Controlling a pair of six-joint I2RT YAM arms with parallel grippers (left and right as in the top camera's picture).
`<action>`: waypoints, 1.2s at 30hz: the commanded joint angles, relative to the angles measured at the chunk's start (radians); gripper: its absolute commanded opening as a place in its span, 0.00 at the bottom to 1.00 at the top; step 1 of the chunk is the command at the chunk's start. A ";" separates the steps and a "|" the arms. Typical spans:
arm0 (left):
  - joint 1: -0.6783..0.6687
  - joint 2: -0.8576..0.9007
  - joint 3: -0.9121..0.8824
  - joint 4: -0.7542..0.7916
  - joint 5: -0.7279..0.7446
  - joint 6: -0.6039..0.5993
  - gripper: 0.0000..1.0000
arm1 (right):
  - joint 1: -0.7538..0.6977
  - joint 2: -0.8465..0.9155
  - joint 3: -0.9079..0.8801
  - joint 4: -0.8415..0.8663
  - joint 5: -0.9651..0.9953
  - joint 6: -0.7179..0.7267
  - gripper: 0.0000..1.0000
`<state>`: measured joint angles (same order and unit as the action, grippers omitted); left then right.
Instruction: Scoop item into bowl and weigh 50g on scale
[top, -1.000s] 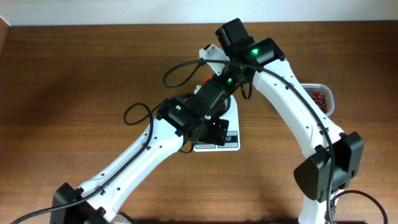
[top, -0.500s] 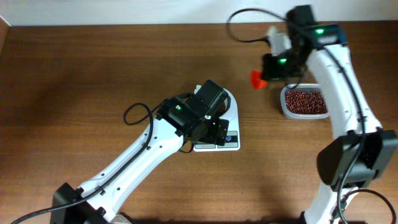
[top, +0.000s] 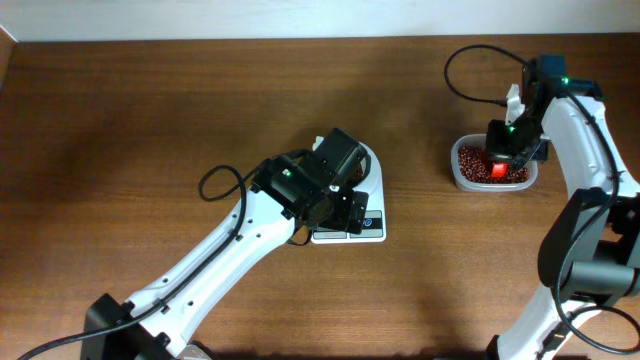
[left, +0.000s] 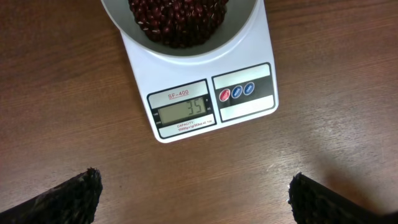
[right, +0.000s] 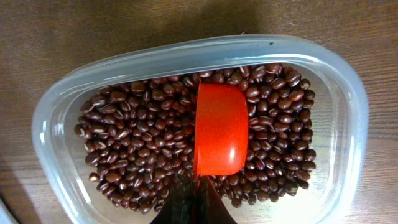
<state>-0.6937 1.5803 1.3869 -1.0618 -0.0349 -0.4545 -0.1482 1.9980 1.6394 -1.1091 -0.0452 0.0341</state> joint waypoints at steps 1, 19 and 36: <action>-0.004 0.007 0.013 -0.001 -0.014 -0.009 0.99 | -0.005 0.004 -0.041 0.023 -0.167 0.027 0.04; -0.004 0.007 0.013 -0.001 -0.014 -0.009 0.99 | -0.267 0.004 -0.040 -0.079 -0.515 -0.090 0.04; -0.004 0.007 0.013 -0.001 -0.014 -0.009 0.99 | -0.273 -0.008 0.066 -0.166 -0.612 -0.203 0.04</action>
<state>-0.6937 1.5803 1.3869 -1.0618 -0.0349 -0.4545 -0.4175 1.9991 1.6814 -1.2789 -0.6270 -0.1459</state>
